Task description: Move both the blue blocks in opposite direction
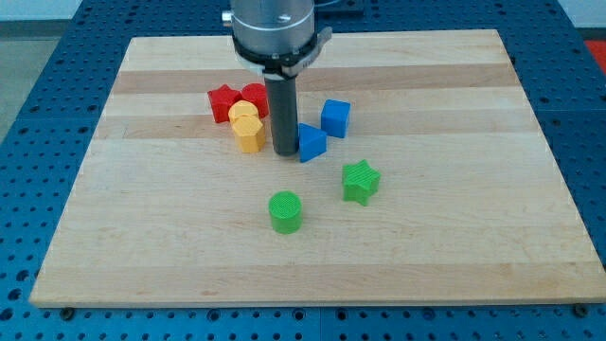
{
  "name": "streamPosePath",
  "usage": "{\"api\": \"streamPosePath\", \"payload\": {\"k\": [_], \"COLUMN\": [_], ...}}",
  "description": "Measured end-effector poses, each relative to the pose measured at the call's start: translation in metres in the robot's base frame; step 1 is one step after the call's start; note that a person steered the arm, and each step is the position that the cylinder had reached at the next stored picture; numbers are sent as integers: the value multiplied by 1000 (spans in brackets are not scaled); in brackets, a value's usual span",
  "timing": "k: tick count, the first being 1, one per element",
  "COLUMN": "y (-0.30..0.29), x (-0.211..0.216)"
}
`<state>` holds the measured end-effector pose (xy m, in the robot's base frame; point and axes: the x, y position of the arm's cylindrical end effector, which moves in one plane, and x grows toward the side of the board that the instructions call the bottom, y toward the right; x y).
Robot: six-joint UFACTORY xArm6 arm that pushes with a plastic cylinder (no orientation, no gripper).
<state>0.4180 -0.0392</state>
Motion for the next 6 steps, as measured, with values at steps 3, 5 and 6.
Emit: {"api": "streamPosePath", "payload": {"k": [3, 5, 6], "y": [42, 43, 43], "x": [8, 29, 1]}}
